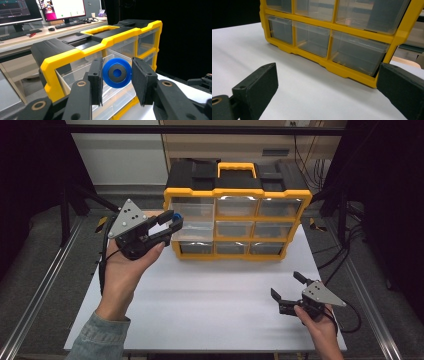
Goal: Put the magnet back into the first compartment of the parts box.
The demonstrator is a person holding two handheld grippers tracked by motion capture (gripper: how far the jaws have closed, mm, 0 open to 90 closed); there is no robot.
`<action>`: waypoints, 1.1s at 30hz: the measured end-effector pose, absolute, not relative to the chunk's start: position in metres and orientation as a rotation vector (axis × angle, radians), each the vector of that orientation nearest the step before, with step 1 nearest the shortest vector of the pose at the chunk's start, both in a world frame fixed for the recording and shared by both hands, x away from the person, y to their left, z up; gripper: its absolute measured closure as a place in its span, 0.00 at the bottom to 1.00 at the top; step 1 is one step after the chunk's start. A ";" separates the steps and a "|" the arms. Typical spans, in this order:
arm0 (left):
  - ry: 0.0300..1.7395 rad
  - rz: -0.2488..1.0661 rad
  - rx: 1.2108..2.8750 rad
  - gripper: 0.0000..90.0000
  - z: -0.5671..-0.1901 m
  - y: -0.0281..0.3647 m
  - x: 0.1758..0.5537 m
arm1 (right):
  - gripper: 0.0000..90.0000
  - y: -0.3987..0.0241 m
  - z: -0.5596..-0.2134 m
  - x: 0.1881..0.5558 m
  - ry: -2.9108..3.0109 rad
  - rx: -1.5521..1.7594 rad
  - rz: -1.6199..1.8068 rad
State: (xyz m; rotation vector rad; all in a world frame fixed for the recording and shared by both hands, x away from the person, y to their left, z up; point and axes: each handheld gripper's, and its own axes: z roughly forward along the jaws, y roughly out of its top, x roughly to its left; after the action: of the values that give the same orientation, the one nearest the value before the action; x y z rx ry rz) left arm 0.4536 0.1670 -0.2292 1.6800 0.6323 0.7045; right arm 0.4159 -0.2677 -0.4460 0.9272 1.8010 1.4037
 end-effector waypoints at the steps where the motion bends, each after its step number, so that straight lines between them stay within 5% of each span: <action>1: 0.631 0.705 1.679 0.69 -0.229 0.167 0.454 | 0.05 -0.268 -0.446 0.416 1.799 0.929 1.408; 33: 0.634 0.739 1.704 0.69 -0.224 0.153 0.467 | 0.05 -0.270 -0.446 0.416 1.790 0.934 1.423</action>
State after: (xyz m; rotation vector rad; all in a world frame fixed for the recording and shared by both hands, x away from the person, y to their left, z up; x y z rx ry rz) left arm 0.4665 0.1531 -0.2236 1.7042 0.6342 0.7393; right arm 0.4163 -0.2695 -0.4461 0.9345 1.7901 1.4229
